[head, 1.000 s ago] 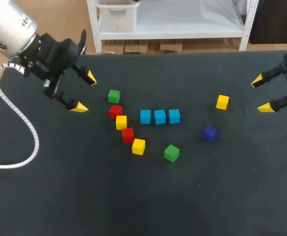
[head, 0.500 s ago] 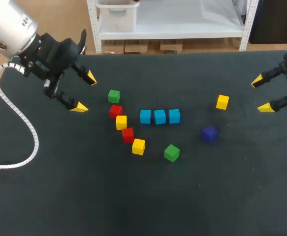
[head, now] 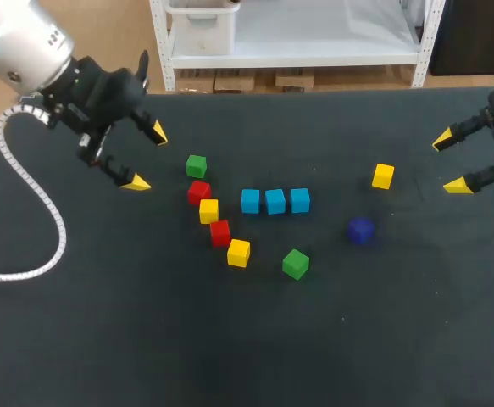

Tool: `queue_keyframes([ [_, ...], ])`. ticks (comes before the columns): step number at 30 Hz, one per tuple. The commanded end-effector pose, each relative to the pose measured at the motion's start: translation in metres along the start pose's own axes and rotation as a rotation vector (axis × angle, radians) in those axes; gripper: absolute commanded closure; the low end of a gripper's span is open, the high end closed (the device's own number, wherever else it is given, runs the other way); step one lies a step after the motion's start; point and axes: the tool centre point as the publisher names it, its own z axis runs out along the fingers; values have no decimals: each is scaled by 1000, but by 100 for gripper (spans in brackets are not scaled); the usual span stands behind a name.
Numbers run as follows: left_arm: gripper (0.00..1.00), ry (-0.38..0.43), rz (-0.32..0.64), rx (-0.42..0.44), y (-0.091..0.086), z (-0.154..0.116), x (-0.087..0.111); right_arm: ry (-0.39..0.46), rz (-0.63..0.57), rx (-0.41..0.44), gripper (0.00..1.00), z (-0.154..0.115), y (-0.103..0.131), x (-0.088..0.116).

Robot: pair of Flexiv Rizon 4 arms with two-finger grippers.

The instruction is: Place the blue cubes, place green cubes on the blue cubes, place the yellow cubes on the green cubes, then place the red cubes on the yellow cubes, and place purple cube on the red cubes.

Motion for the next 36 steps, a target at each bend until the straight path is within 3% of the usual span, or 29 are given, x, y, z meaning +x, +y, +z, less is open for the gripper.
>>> queue_keyframes([
  [1,0,26,-13,76,28,14,2,0,0,2,0,0,1,0],
  [5,0,24,-56,90,43,33,16,0,0,2,0,0,1,0],
  [9,0,36,-50,48,60,43,24,0,0,2,0,0,1,0],
  [19,0,92,-25,83,103,64,43,0,0,2,0,0,1,0],
  [32,0,106,33,107,129,74,53,0,0,2,0,0,1,0],
  [36,0,76,39,104,131,75,54,0,0,2,0,0,1,0],
])
